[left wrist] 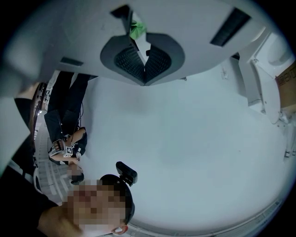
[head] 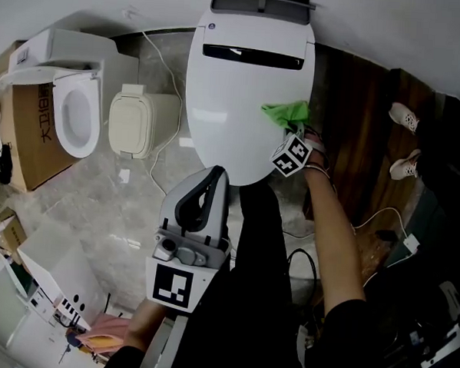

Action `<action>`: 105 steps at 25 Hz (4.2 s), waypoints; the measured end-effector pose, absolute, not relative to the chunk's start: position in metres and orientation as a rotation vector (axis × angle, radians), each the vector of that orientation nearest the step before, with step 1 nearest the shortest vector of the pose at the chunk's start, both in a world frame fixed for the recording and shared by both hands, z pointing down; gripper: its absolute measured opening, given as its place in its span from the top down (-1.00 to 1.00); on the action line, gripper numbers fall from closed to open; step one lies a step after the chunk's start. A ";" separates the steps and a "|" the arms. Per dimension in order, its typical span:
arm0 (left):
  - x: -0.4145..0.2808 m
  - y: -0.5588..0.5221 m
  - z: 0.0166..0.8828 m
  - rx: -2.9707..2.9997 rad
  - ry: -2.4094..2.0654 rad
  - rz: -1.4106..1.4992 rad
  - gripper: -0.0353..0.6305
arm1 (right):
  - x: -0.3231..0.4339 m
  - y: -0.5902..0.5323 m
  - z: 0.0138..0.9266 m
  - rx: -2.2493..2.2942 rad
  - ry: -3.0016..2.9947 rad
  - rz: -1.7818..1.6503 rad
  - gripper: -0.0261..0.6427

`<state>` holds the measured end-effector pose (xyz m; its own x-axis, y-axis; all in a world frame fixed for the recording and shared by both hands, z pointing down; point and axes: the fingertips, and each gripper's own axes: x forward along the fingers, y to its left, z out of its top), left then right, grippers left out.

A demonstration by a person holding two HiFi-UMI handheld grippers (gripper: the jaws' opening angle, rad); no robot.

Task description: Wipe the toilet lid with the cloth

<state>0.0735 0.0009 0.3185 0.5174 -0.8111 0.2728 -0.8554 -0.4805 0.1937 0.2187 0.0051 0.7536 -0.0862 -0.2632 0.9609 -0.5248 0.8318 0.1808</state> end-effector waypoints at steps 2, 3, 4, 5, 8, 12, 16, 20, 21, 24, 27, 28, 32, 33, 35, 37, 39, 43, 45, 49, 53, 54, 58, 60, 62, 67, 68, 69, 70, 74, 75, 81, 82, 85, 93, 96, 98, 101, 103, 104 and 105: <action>0.065 0.006 0.322 2.460 -1.374 0.211 0.87 | 0.213 0.019 0.755 0.619 -1.668 0.262 0.79; 0.061 0.009 0.323 2.467 -1.362 0.213 0.87 | 0.210 0.026 0.756 0.621 -1.664 0.269 0.79; 0.058 0.011 0.323 2.477 -1.350 0.214 0.87 | 0.207 0.033 0.758 0.626 -1.658 0.273 0.79; 0.054 0.014 0.324 2.488 -1.336 0.214 0.87 | 0.205 0.042 0.759 0.629 -1.651 0.274 0.79; 0.039 0.025 0.328 2.505 -1.298 0.219 0.87 | 0.192 0.072 0.764 0.616 -1.626 0.282 0.79; 0.020 0.038 0.334 2.509 -1.264 0.220 0.87 | 0.174 0.101 0.767 0.662 -1.610 0.324 0.79; 0.006 0.054 0.341 2.529 -1.227 0.226 0.87 | 0.159 0.123 0.771 0.710 -1.600 0.354 0.79; -0.010 0.070 0.346 2.533 -1.208 0.241 0.87 | 0.141 0.146 0.773 0.730 -1.599 0.373 0.79; -0.013 0.074 0.346 2.532 -1.206 0.242 0.87 | 0.136 0.151 0.773 0.733 -1.600 0.378 0.79; -0.020 0.086 0.345 2.535 -1.193 0.248 0.87 | 0.121 0.171 0.776 0.725 -1.604 0.402 0.79; -0.025 0.094 0.345 2.544 -1.178 0.256 0.87 | 0.103 0.191 0.778 0.713 -1.616 0.429 0.79; -0.026 0.096 0.345 2.547 -1.176 0.256 0.87 | 0.097 0.197 0.778 0.712 -1.621 0.440 0.79; -0.031 0.102 0.347 2.545 -1.177 0.249 0.87 | 0.076 0.216 0.781 0.704 -1.636 0.482 0.79; -0.031 0.104 0.347 2.542 -1.178 0.247 0.87 | 0.071 0.220 0.782 0.700 -1.636 0.491 0.79; -0.033 0.107 0.347 2.538 -1.179 0.243 0.87 | 0.065 0.225 0.783 0.689 -1.635 0.492 0.79; -0.035 0.109 0.346 2.537 -1.181 0.239 0.87 | 0.061 0.227 0.783 0.679 -1.635 0.492 0.79; -0.038 0.112 0.346 2.534 -1.185 0.237 0.87 | 0.058 0.229 0.783 0.670 -1.632 0.501 0.79; -0.044 0.116 0.348 2.524 -1.197 0.237 0.87 | 0.054 0.231 0.783 0.630 -1.625 0.485 0.79; -0.048 0.117 0.348 2.516 -1.204 0.232 0.87 | 0.054 0.232 0.784 0.620 -1.623 0.466 0.79; -0.055 0.119 0.353 2.493 -1.220 0.227 0.87 | 0.045 0.234 0.785 0.590 -1.631 0.451 0.79; -0.060 0.118 0.355 2.484 -1.230 0.226 0.87 | 0.028 0.241 0.786 0.553 -1.644 0.471 0.79; -0.061 0.118 0.354 2.485 -1.233 0.226 0.87 | 0.024 0.242 0.786 0.544 -1.647 0.474 0.79; -0.065 0.117 0.354 2.472 -1.251 0.226 0.87 | 0.003 0.280 0.795 0.333 -1.628 0.515 0.79; -0.066 0.118 0.352 2.471 -1.256 0.230 0.87 | -0.006 0.301 0.795 0.222 -1.621 0.466 0.79; -0.068 0.118 0.352 2.474 -1.255 0.242 0.87 | -0.015 0.312 0.786 0.173 -1.649 0.434 0.79; -0.071 0.113 0.356 2.440 -1.283 0.246 0.87 | -0.021 0.310 0.743 0.184 -1.771 0.503 0.79; -0.070 0.111 0.357 2.431 -1.291 0.240 0.87 | -0.017 0.301 0.733 0.208 -1.792 0.516 0.79; -0.069 0.108 0.357 2.423 -1.299 0.233 0.87 | -0.011 0.290 0.724 0.240 -1.810 0.526 0.79; -0.067 0.106 0.358 2.415 -1.307 0.228 0.87 | -0.004 0.275 0.714 0.279 -1.827 0.537 0.79; -0.058 0.094 0.358 2.394 -1.331 0.215 0.87 | 0.028 0.199 0.677 0.462 -1.895 0.588 0.79; -0.054 0.090 0.358 2.391 -1.336 0.212 0.87 | 0.039 0.176 0.670 0.512 -1.908 0.593 0.79; -0.035 0.065 0.362 2.350 -1.381 0.203 0.87 | 0.104 0.033 0.637 0.802 -1.935 0.566 0.79; -0.031 0.061 0.363 2.343 -1.390 0.204 0.87 | 0.112 0.013 0.633 0.836 -1.935 0.554 0.79; -0.019 0.045 0.366 2.324 -1.420 0.199 0.87 | 0.134 -0.041 0.625 0.913 -1.933 0.528 0.79; 0.011 0.006 0.373 2.268 -1.479 0.179 0.87 | 0.172 -0.132 0.641 1.002 -1.906 0.468 0.79; 0.020 -0.002 0.374 2.255 -1.486 0.175 0.87 | 0.184 -0.144 0.662 0.994 -1.860 0.457 0.79; 0.025 -0.007 0.376 2.252 -1.489 0.180 0.87 | 0.188 -0.146 0.680 0.961 -1.834 0.446 0.79; 0.031 -0.009 0.383 2.246 -1.483 0.196 0.87 | 0.189 -0.140 0.705 0.916 -1.812 0.479 0.79; 0.030 -0.009 0.386 2.236 -1.485 0.203 0.87 | 0.187 -0.135 0.713 0.901 -1.805 0.478 0.79; 0.028 -0.008 0.386 2.232 -1.490 0.204 0.87 | 0.184 -0.134 0.715 0.893 -1.804 0.468 0.79; 0.026 -0.008 0.386 2.229 -1.496 0.204 0.87 | 0.182 -0.132 0.717 0.885 -1.804 0.459 0.79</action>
